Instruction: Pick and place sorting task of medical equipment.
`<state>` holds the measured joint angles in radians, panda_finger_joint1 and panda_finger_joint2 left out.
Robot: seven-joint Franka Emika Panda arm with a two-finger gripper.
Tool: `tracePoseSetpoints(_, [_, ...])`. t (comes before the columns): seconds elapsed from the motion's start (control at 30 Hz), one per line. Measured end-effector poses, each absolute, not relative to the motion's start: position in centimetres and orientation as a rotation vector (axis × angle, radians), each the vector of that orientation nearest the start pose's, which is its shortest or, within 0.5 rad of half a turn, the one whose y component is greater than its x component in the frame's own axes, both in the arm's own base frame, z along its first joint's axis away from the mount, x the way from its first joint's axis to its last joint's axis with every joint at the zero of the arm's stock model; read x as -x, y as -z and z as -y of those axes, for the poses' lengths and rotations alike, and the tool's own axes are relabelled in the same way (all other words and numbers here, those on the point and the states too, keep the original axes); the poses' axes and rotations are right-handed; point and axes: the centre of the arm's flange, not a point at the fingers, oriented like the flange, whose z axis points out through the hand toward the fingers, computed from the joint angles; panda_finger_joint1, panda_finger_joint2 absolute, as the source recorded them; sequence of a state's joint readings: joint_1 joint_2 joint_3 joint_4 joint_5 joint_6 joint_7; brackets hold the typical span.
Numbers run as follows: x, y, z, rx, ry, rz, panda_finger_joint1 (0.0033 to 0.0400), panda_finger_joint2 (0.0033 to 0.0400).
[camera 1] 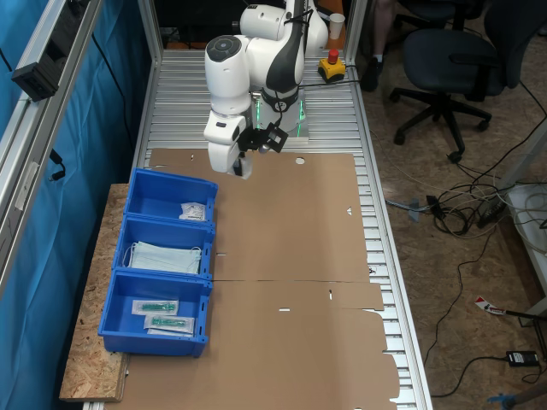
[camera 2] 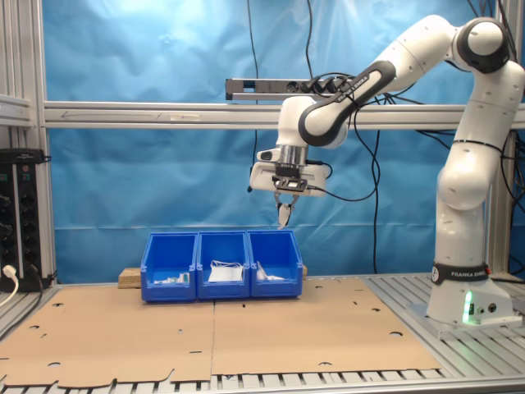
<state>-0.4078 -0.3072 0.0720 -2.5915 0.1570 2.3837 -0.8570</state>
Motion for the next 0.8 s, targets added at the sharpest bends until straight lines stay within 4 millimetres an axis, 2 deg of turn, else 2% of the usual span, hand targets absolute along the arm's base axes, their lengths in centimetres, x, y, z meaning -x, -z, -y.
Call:
tracePoseSetpoints(0.4, [-40.4, -38.0, 18.1, 3.069, 0.191, 0.518, 0.0071, 0.0071])
tracePoseSetpoints(0.8, [-40.5, -36.8, 21.1, 3.06, 0.156, 0.429, 0.0071, 0.0071])
